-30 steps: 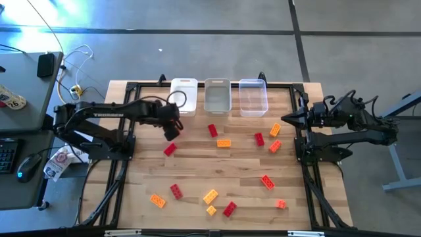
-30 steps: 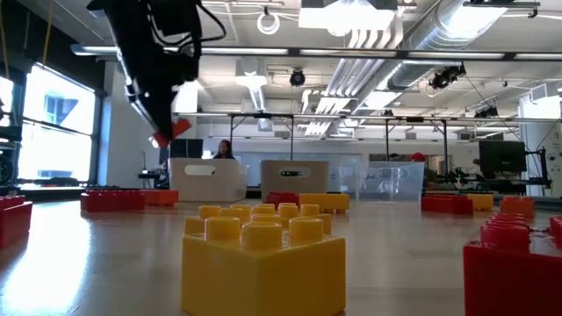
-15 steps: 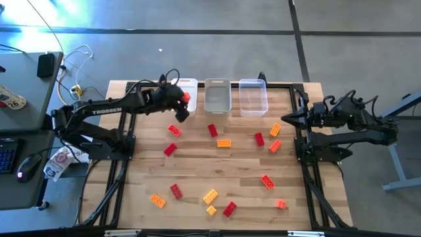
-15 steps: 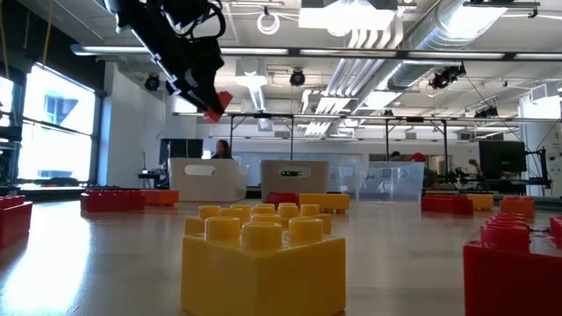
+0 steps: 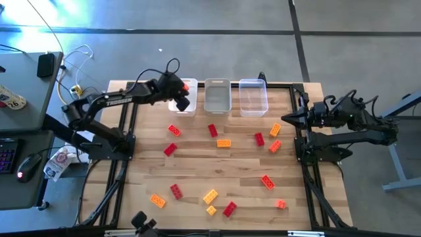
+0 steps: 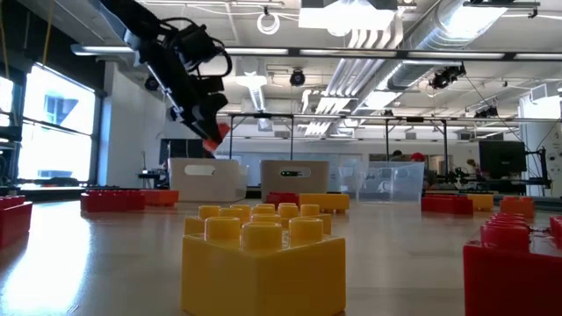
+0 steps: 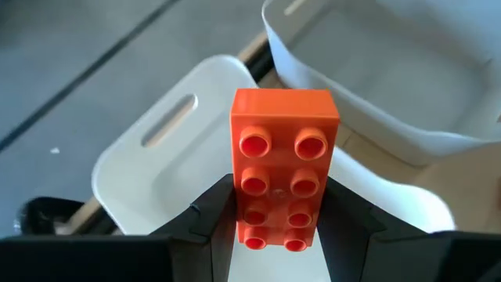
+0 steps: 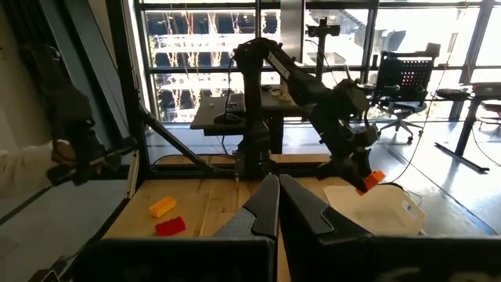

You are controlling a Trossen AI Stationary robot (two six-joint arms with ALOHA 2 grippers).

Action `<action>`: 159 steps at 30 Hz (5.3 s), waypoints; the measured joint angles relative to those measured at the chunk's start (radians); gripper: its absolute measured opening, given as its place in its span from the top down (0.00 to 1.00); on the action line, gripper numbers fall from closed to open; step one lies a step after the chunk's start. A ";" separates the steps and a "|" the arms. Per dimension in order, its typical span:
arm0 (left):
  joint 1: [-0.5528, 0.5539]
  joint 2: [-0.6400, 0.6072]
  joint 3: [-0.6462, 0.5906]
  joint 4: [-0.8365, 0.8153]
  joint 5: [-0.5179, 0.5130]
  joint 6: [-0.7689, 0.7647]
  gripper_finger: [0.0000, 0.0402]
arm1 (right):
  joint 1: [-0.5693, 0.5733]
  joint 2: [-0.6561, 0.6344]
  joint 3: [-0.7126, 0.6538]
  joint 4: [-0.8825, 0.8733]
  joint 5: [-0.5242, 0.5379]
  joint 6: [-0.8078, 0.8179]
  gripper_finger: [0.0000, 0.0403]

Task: Sort & place blocks by color
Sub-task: Put the orange game piece into the white bin, then put the yellow game piece into the transparent bin

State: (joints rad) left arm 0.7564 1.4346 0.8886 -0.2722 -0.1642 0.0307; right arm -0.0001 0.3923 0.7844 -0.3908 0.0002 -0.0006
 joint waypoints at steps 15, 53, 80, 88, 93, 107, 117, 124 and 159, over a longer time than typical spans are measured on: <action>0.022 0.115 0.000 -0.014 0.033 0.000 0.69 | 0.000 0.006 0.000 -0.008 0.000 0.026 1.00; -0.125 -0.137 -0.001 -0.099 0.030 -0.085 0.41 | 0.000 0.367 0.000 0.044 0.072 -0.071 0.96; -0.380 -0.250 -0.001 -0.248 0.018 -0.316 0.41 | 0.000 0.763 0.000 0.226 0.182 -0.079 0.33; -0.380 -0.250 -0.001 -0.250 0.019 -0.320 0.41 | 0.000 0.916 0.000 0.307 0.146 -0.114 0.30; -0.380 -0.250 -0.001 -0.251 0.019 -0.320 0.41 | 0.000 1.005 0.000 0.328 0.139 -0.113 0.30; -0.380 -0.250 -0.001 -0.256 0.019 -0.320 0.41 | 0.000 1.241 -0.001 0.417 0.094 -0.113 0.30; -0.380 -0.249 -0.001 -0.256 0.021 -0.319 0.41 | 0.000 1.362 -0.001 0.466 0.093 -0.094 0.30; -0.380 -0.249 -0.001 -0.256 0.023 -0.319 0.41 | 0.000 1.389 0.002 0.476 0.057 -0.048 0.43; -0.392 -0.249 -0.001 -0.260 0.022 -0.256 0.41 | -0.062 0.881 -0.002 0.184 0.691 -0.041 0.72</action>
State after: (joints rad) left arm 0.3645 1.1854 0.8879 -0.5323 -0.1421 -0.2248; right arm -0.0623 1.2733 0.7826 -0.2070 0.6916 -0.0414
